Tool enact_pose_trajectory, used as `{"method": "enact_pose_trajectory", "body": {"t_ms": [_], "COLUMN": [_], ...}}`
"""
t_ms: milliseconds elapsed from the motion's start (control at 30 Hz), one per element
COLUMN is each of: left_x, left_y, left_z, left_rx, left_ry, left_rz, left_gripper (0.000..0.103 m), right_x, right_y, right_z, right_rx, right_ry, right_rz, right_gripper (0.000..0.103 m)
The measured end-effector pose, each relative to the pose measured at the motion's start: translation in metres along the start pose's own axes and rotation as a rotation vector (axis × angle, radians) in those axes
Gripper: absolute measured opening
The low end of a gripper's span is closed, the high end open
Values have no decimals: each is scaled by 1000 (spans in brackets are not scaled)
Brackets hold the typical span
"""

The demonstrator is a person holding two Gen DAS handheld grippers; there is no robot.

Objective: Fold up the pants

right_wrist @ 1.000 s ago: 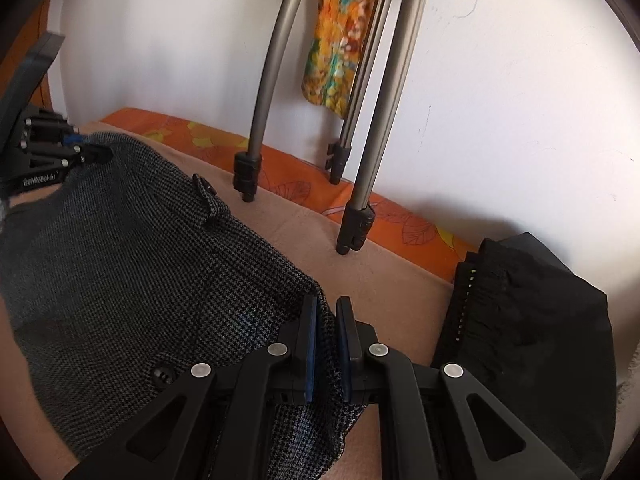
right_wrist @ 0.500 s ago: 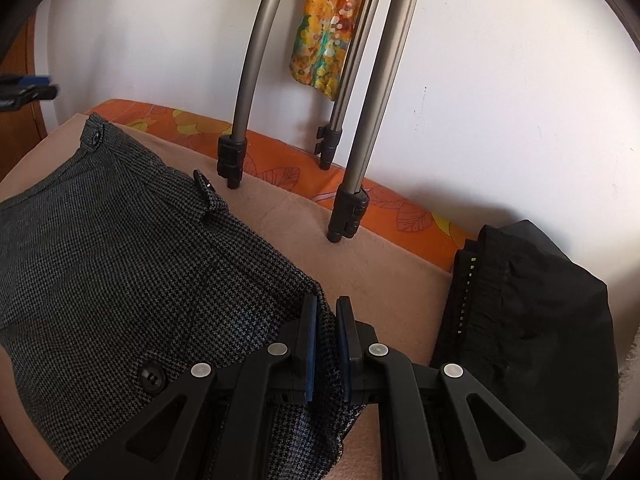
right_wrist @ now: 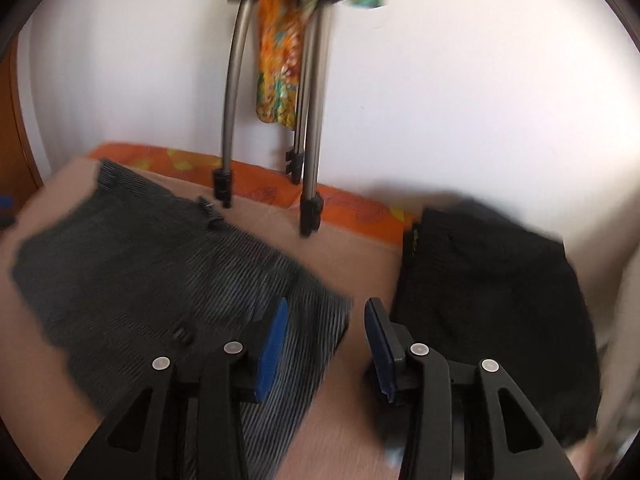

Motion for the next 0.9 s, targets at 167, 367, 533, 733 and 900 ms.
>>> {"method": "enact_pose_trajectory", "body": {"t_ms": [167,367,533,733,900], "left_x": [-35,-76,-82,-74,-63], "left_y": [36,58,51,56,63], "left_z": [-11,-1,21,39,49], "left_rx": [-92,-122,-125,-147,-178], "left_ry": [-28,-109,-131,-116,-104], "left_rz": [19,35,-11,-14,-23], "left_gripper": [55,55,55,55,48], "right_x": [-57,-74,-79,-84,-79], "right_y": [-32,-107,-148,-174,-183], "right_z": [-47,-56,-33,-8,9], "right_rx": [111,191,220,157,78], "right_ry": [-33,-37,-66,-65,-53], "right_rz": [-12,-214,-316,-443,-572], "right_gripper": [42,42,43,72,62]}}
Point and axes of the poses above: each gripper's, at about its wrist camera, not at the fingertips, and z roughly the way its jaws point, y to its right, x to its top, the point moved 9 cm from there along z, roughly the way its jaws point, and after that the axes turned 1 degree about z, right-handed, at the moved point
